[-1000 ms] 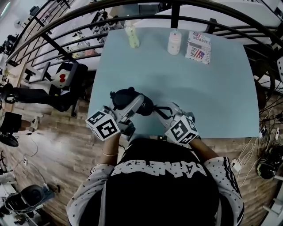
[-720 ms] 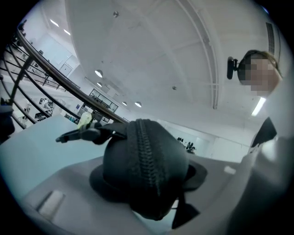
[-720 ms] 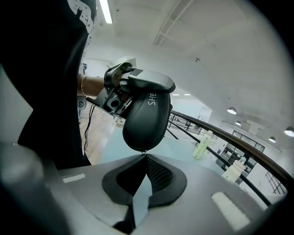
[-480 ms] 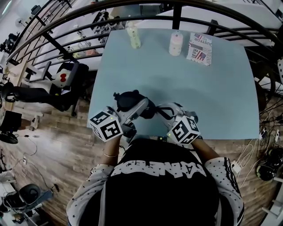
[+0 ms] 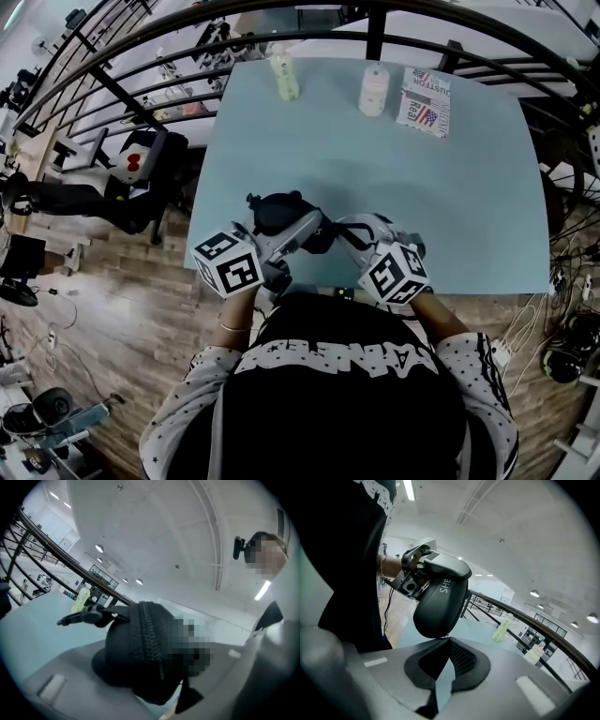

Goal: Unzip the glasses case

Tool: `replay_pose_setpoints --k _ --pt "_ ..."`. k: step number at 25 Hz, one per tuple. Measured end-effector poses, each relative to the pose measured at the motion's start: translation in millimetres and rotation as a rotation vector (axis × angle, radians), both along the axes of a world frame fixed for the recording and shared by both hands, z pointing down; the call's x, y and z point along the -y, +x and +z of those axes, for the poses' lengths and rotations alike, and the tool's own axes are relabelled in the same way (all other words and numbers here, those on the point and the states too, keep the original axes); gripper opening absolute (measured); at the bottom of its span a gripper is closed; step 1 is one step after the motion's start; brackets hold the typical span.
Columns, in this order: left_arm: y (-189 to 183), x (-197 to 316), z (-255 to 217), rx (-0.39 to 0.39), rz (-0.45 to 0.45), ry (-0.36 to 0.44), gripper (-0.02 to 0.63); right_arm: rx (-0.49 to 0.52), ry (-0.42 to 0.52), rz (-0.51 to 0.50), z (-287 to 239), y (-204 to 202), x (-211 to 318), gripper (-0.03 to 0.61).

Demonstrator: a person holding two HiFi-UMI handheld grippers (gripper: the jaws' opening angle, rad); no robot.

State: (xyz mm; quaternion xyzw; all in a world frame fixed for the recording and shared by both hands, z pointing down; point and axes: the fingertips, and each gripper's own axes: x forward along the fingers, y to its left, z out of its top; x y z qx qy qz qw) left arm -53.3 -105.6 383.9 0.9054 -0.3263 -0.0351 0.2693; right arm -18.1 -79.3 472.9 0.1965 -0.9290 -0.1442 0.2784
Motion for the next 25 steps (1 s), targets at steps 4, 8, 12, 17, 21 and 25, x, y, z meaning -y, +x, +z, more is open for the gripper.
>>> replay_pose_setpoints --k 4,8,12,17,21,25 --pt "5.5 -2.5 6.1 -0.001 0.025 -0.019 0.000 -0.035 0.029 -0.005 1.0 3.6 -1.0 0.006" --pt "7.7 -4.3 4.8 -0.013 0.042 -0.039 0.000 -0.053 0.041 -0.004 -2.9 5.4 -1.8 0.006" --pt "12.1 -6.7 6.5 -0.030 0.059 -0.046 0.000 -0.060 0.053 -0.007 -4.1 9.6 -3.9 0.006" --pt "23.9 -19.0 11.2 -0.023 0.062 -0.055 0.000 -0.056 0.056 -0.024 -0.9 19.6 -14.6 0.008" --pt "25.1 -27.6 17.5 -0.010 0.051 -0.073 0.000 -0.068 0.069 -0.052 2.2 18.5 -22.1 0.008" --pt "24.0 -33.0 21.4 -0.023 0.054 -0.105 0.000 -0.069 0.083 -0.054 0.6 17.1 -26.5 0.008"
